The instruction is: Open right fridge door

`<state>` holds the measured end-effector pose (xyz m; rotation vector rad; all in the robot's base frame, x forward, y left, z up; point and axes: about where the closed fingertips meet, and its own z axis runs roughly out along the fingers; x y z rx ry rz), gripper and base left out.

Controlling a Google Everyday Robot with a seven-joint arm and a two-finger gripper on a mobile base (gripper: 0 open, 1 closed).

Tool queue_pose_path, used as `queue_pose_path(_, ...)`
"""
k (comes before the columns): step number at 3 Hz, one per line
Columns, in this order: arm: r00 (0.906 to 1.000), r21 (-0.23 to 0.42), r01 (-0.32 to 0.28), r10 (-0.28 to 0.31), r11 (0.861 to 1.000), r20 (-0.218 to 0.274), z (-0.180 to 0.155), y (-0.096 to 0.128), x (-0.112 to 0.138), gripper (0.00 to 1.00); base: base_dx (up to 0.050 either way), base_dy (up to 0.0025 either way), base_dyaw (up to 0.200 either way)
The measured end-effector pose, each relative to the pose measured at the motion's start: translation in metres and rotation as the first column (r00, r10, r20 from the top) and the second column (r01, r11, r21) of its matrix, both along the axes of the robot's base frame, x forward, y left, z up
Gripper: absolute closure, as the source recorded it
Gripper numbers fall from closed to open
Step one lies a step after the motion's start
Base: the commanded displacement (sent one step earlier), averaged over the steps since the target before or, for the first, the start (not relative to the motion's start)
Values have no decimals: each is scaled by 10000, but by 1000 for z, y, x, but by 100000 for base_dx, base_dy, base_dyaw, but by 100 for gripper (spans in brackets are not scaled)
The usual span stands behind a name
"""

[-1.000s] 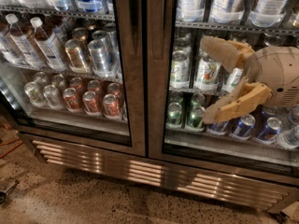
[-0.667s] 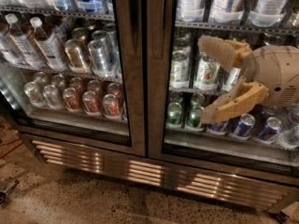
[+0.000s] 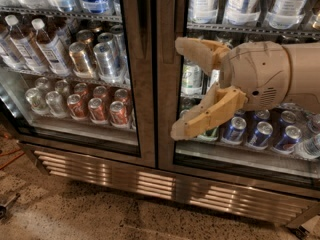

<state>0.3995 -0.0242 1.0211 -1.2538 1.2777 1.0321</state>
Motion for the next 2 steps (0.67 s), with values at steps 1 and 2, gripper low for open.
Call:
queue_pose_path(1, 10000, 0, 0, 0, 10000, 1, 0, 0, 0, 0, 0, 0, 0)
queue_pose_path(2, 9998, 103, 168, -168, 9998, -57, 1, -1, 2, 0, 0, 0, 0)
